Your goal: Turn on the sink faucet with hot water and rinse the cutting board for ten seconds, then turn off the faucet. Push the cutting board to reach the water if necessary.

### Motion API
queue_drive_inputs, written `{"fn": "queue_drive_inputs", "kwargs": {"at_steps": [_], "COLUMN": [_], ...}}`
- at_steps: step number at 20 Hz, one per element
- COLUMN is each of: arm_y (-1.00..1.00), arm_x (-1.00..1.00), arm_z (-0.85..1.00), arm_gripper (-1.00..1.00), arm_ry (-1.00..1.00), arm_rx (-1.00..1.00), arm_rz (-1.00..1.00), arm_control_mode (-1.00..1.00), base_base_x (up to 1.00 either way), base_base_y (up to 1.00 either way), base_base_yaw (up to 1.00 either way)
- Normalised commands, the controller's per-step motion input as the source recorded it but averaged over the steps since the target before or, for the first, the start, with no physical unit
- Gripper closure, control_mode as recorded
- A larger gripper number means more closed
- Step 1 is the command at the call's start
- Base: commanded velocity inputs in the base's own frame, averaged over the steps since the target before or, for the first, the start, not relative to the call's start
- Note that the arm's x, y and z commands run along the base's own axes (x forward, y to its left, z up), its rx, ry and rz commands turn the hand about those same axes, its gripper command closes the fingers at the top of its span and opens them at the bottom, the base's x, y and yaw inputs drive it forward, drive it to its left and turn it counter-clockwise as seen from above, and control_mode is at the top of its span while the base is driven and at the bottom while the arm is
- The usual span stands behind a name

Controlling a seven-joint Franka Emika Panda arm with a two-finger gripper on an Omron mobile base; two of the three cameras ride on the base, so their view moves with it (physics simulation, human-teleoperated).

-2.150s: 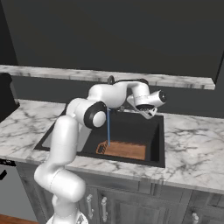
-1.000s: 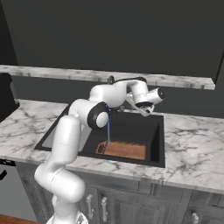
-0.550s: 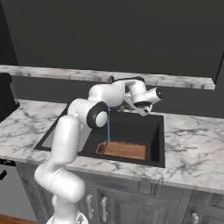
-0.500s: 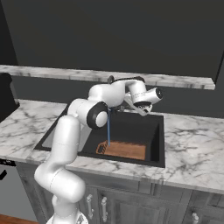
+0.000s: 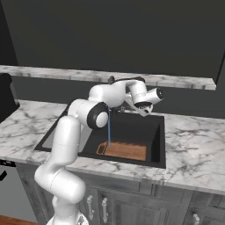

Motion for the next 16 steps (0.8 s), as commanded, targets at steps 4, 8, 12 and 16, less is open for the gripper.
{"fn": "queue_drive_inputs", "kwargs": {"at_steps": [4,8,12,16], "arm_y": [0.00,0.00,0.00,0.00], "arm_x": [0.00,0.00,0.00,0.00], "arm_z": [0.00,0.00,0.00,0.00], "arm_gripper": [1.00,1.00,1.00,1.00], "arm_ry": [0.00,0.00,0.00,0.00], "arm_rx": [0.00,0.00,0.00,0.00], "arm_rz": [0.00,0.00,0.00,0.00], "arm_control_mode": [-1.00,-1.00,-1.00,-1.00], "base_base_x": [0.00,0.00,0.00,0.00], "base_base_y": [0.00,0.00,0.00,0.00], "base_base_yaw": [0.00,0.00,0.00,0.00]}}
